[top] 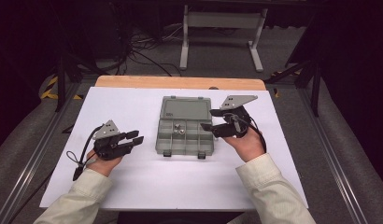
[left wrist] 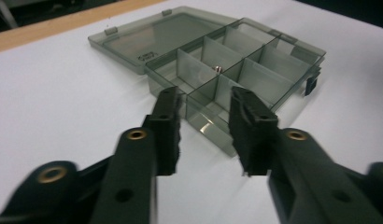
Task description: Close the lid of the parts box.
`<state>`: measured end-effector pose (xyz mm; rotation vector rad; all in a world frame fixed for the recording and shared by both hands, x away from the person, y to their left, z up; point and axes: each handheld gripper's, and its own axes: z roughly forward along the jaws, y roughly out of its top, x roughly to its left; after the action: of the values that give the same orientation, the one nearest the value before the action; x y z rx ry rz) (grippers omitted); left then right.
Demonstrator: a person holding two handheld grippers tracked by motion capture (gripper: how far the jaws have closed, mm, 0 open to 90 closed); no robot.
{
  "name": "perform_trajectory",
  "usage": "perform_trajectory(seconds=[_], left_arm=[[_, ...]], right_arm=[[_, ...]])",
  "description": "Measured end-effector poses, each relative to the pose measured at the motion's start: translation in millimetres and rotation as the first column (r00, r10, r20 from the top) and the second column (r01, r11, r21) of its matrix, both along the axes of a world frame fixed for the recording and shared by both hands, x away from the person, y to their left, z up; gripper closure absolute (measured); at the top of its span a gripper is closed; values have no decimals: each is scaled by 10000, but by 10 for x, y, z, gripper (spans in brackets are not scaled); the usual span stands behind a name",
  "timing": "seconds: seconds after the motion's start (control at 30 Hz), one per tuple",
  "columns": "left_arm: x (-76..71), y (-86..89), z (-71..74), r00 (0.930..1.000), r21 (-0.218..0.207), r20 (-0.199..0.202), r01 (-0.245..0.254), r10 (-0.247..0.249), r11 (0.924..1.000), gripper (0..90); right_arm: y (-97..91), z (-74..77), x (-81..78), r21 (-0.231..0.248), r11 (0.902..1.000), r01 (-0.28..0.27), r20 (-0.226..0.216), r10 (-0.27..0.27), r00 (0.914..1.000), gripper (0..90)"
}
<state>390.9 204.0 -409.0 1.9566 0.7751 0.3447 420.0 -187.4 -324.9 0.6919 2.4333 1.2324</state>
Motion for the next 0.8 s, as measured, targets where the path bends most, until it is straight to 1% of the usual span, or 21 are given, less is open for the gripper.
perform_trajectory(seconds=[0.07,0.1,0.13,0.17,0.23,0.27,0.3,0.37,0.4,0.43,0.47,0.5,0.53,0.57,0.63,0.67,0.7,0.73,0.77,0.8], left_arm=[[22,-13,9,10000,80,-45,-6,7,10000,756],[58,-33,31,9999,215,-72,-94,96,9997,790],[82,-45,42,9998,217,-113,-161,163,9996,809],[113,-53,61,9996,321,-151,-233,238,9992,834],[165,-64,87,9990,422,-250,-354,365,9985,868],[186,-70,93,9988,454,-254,-400,412,9982,890],[213,-76,101,9981,464,-393,-455,473,9979,893],[282,-92,115,9970,591,-532,-534,565,9968,895],[313,-99,124,9959,672,-680,-547,592,9962,895],[363,-109,129,9942,645,-846,-612,666,9960,896],[363,-109,129,9942,645,-846,-612,666,9960,896],[429,-114,136,9918,705,-1049,-653,725,9954,896],[429,-114,136,9918,705,-1049,-653,725,9954,896],[493,-119,135,9893,785,-1254,-657,752,9947,896],[575,-126,127,9853,866,-1483,-728,851,9936,896],[625,-137,120,9832,994,-1597,-735,888,9923,896],[665,-146,116,9820,1096,-1658,-729,905,9913,896],[703,-153,115,9820,1228,-1639,-739,936,9897,896],[730,-158,111,9806,1171,-1699,-789,983,9900,896],[760,-163,107,9777,1196,-1840,-797,1010,9896,896]], right_arm=[[-17,-4,7,-126,9999,77,-46,-77,10000,613],[-24,-7,15,-147,9998,141,-118,-142,9998,687],[-32,-9,21,-173,9997,181,-161,-184,9997,742],[-40,-12,27,-177,9996,199,-216,-202,9996,809],[-59,-17,46,-238,9994,259,-304,-266,9992,898],[-72,-22,65,-229,9993,294,-394,-302,9988,900],[-78,-25,81,-254,9992,296,-436,-307,9986,900],[-90,-34,122,-392,9984,401,-543,-422,9976,900],[-96,-38,146,-451,9980,444,-588,-471,9972,900],[-100,-41,169,-496,9974,517,-643,-549,9964,900],[-100,-41,169,-496,9974,517,-643,-549,9964,900],[-110,-47,230,-618,9962,615,-743,-660,9950,900],[-110,-47,230,-618,9962,615,-743,-660,9950,900],[-112,-50,248,-633,9960,635,-765,-683,9947,900],[-118,-65,310,-716,9948,729,-858,-789,9932,900],[-123,-73,336,-754,9941,775,-898,-842,9924,900],[-133,-84,371,-784,9935,822,-963,-896,9913,900],[-141,-93,398,-824,9927,879,-1008,-961,9903,900],[-151,-101,427,-919,9916,910,-1038,-1005,9895,900],[-162,-108,454,-998,9905,951,-1074,-1058,9886,900]])
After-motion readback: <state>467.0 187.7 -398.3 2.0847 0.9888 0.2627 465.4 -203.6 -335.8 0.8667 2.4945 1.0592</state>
